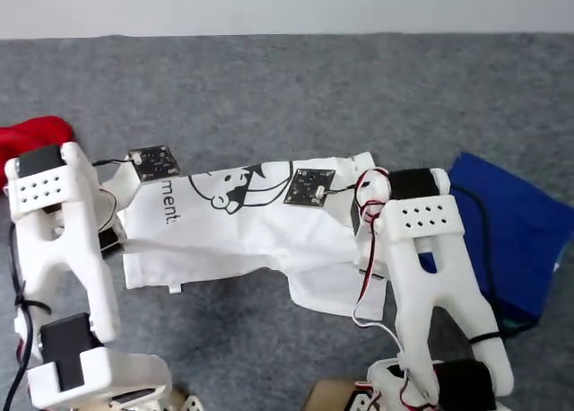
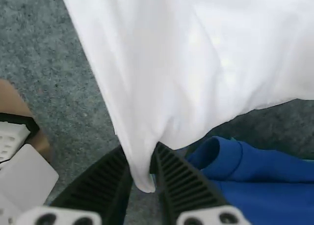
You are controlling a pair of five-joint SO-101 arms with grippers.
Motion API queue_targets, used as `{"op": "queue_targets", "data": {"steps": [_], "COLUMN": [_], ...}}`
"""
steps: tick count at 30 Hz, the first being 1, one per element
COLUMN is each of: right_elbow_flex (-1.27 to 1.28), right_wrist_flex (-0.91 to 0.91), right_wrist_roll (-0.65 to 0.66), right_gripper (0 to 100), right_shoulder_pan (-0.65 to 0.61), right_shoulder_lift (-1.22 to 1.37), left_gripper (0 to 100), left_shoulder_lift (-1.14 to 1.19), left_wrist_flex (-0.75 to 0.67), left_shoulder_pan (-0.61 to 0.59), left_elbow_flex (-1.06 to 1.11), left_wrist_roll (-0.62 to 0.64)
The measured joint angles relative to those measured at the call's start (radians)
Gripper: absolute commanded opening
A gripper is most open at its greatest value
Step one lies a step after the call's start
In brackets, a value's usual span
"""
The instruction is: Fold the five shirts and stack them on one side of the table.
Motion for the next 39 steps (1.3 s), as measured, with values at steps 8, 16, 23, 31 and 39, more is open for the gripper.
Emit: {"op": "queue_targets", "data": {"steps": [8,16,23,31,39], "right_elbow_flex": [-0.038,-0.112,-0.112,-0.227,-0.611], "right_wrist_flex": [0.061,0.034,-0.17,-0.121,0.155], "right_wrist_roll": [-0.103,-0.118,-0.284,-0.54,-0.575], "right_gripper": [28.5,22.7,3.5,0.9,0.9], "right_shoulder_pan": [0.0,0.0,0.0,0.0,0.124], "right_shoulder_lift": [-0.126,-0.13,-0.066,-0.043,-0.043], "left_gripper": [12,10,0,0,0], "left_shoulder_lift": [-0.008,-0.097,-0.101,-0.101,-0.101], "left_wrist_flex": [0.0,-0.035,-0.114,-0.114,-0.057], "left_shoulder_pan": [-0.04,-0.04,-0.009,0.14,0.489], "left_elbow_flex": [0.0,-0.057,-0.064,-0.127,-0.265], "left_wrist_roll": [0.0,0.071,0.304,0.615,0.867]}}
